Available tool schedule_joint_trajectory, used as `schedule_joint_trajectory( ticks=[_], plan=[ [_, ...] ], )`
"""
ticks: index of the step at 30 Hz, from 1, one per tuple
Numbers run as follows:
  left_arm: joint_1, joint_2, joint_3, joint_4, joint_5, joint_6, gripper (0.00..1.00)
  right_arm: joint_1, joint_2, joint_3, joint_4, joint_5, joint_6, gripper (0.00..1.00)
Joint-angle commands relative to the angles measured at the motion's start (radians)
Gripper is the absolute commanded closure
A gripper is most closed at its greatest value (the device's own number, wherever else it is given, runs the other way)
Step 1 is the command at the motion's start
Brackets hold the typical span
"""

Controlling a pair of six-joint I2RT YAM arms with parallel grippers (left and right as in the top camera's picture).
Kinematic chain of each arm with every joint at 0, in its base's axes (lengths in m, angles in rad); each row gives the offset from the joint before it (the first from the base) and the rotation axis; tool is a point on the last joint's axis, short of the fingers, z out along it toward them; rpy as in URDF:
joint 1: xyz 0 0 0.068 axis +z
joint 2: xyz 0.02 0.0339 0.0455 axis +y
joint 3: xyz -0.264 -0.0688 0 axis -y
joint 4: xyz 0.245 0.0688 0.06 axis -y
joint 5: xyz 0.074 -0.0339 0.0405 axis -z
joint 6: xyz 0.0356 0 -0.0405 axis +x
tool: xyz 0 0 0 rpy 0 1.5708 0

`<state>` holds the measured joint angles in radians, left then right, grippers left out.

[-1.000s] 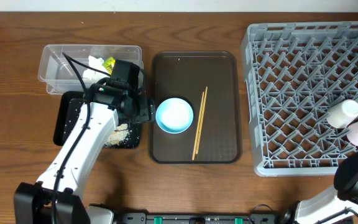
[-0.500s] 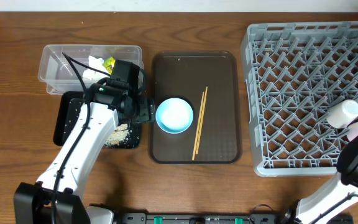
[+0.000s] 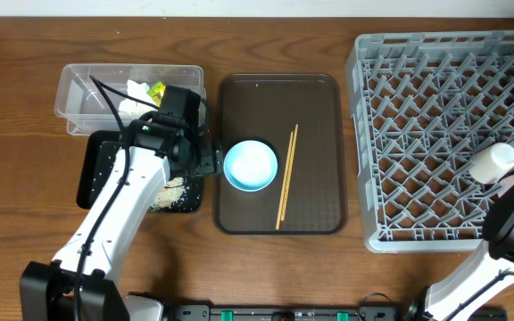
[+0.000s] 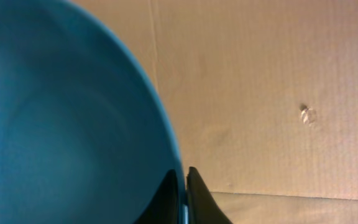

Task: Sort waste into correct bins and load items into the dishwasher rack
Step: 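Reach the right gripper to the light-blue bowl and grasp it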

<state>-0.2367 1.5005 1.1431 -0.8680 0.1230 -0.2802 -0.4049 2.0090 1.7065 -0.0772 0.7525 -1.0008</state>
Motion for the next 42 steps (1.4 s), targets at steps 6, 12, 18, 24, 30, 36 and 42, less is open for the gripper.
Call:
schedule_joint_trajectory(
  ticks=[6, 12, 18, 24, 30, 36, 42],
  plan=[
    [0.0, -0.01, 0.006, -0.006, -0.019, 0.009, 0.2, 0.065, 0.005, -0.002, -0.142, 0.044, 0.258, 0.87],
    [0.0, -0.01, 0.006, -0.006, -0.019, 0.009, 0.2, 0.088, 0.005, -0.002, -0.203, 0.044, 0.344, 0.73],
    [0.0, -0.01, 0.006, -0.006, -0.019, 0.009, 0.2, 0.12, -0.033, -0.002, -0.209, 0.034, 0.377, 0.49],
    [0.0, -0.01, 0.006, -0.006, -0.019, 0.01, 0.2, 0.14, -0.161, -0.002, -0.242, -0.129, 0.435, 0.27],
    [0.0, -0.01, 0.006, -0.006, -0.02, 0.01, 0.2, 0.158, -0.3, -0.002, -0.447, -0.511, 0.592, 0.28],
    [0.0, -0.01, 0.006, -0.026, -0.065, 0.009, 0.19, 0.243, -0.356, -0.002, -0.716, -0.913, 0.902, 0.39],
    [0.027, -0.01, 0.006, -0.068, -0.069, 0.005, 0.2, 0.416, -0.332, -0.002, -0.921, -1.03, 0.986, 0.45]
  ],
)
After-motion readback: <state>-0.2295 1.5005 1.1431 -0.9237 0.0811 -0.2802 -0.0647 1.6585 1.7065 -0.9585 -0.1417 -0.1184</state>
